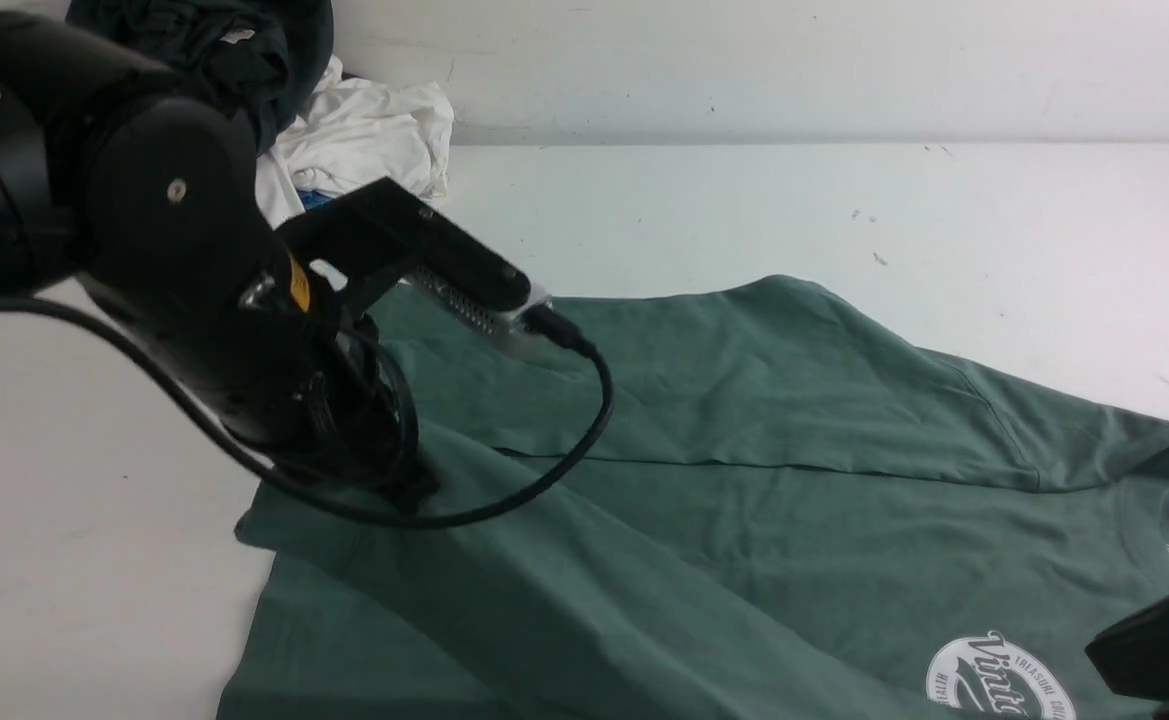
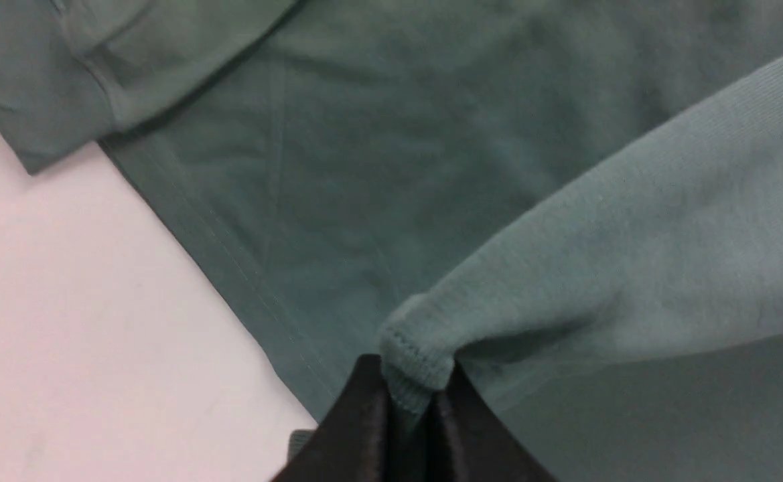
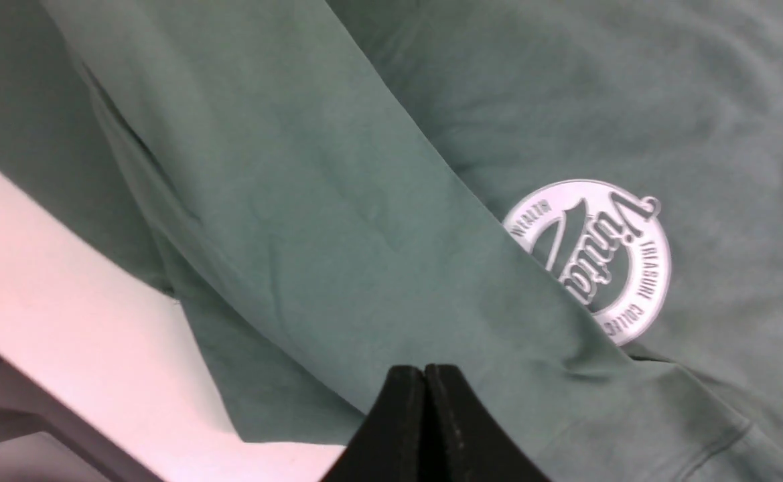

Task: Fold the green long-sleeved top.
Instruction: Use the left arm to drag and place the cuff at the centered position on the left edge of the fabric

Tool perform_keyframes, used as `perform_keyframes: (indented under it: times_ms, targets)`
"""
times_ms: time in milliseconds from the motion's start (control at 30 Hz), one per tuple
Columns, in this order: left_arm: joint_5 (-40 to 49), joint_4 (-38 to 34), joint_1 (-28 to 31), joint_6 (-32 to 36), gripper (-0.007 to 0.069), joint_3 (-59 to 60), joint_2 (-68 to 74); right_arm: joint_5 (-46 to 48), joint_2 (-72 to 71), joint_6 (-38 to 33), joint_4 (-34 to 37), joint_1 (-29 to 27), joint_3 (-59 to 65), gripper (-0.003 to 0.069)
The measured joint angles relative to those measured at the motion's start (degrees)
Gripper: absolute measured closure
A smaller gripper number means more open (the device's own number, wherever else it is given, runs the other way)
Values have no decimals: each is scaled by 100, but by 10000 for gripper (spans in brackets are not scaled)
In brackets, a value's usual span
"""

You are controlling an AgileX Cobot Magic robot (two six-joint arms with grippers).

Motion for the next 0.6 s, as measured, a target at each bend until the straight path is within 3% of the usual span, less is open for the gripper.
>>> perform_keyframes:
  times_ms: [233,600]
  targets:
    - [227,245,7,0,600,-862,546,-17,0,404,-456,0,0,674]
    - [280,305,541,-208,596,-907,1824,-17,0,457,-494,0,0,674]
